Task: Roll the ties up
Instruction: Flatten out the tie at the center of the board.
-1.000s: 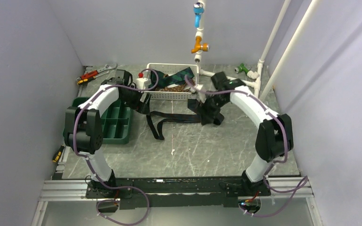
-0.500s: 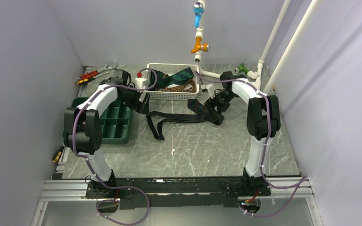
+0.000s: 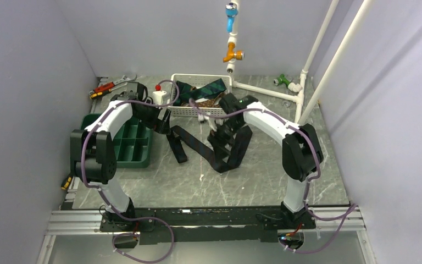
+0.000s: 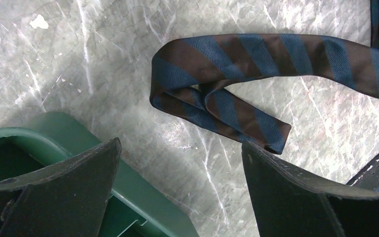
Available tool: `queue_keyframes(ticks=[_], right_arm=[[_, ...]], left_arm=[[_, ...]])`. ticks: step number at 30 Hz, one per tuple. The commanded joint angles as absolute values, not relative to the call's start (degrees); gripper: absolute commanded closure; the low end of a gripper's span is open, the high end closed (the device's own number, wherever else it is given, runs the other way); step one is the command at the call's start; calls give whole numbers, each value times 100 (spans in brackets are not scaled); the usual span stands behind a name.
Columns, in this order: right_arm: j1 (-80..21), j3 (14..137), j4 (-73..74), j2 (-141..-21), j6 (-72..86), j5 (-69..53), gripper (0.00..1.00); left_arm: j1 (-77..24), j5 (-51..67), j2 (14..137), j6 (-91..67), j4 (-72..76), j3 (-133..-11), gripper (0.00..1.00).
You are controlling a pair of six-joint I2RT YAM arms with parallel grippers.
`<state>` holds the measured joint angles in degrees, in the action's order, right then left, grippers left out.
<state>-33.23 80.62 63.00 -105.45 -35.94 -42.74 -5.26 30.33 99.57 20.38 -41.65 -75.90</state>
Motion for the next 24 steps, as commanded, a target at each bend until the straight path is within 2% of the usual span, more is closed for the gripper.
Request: queue_keyframes(ticks=[1, 7, 16, 20, 24], right_arm=[[-2726, 9218, 6176, -10771, -3289, -4213, 19], [-2112, 8717, 5240, -10819, -3756, -2449, 22], [-2240, 8752, 4715, -11614, -3943, -1822, 24], [-2184, 8116, 4623, -11597, -4216, -1169, 30], [-1847, 7162, 4646, -11040, -4324, -865, 36]], left_arm=[[-388, 3006, 9699, 2086, -4272, -7471, 1], [-389, 3024, 9573, 2111, -4158, -7432, 2], [-387, 2977, 9621, 2029, -4194, -7575, 2], [-387, 3041, 9531, 2224, -4224, -7520, 5], [-418, 3061, 9428, 2604, -4161, -7437, 8]])
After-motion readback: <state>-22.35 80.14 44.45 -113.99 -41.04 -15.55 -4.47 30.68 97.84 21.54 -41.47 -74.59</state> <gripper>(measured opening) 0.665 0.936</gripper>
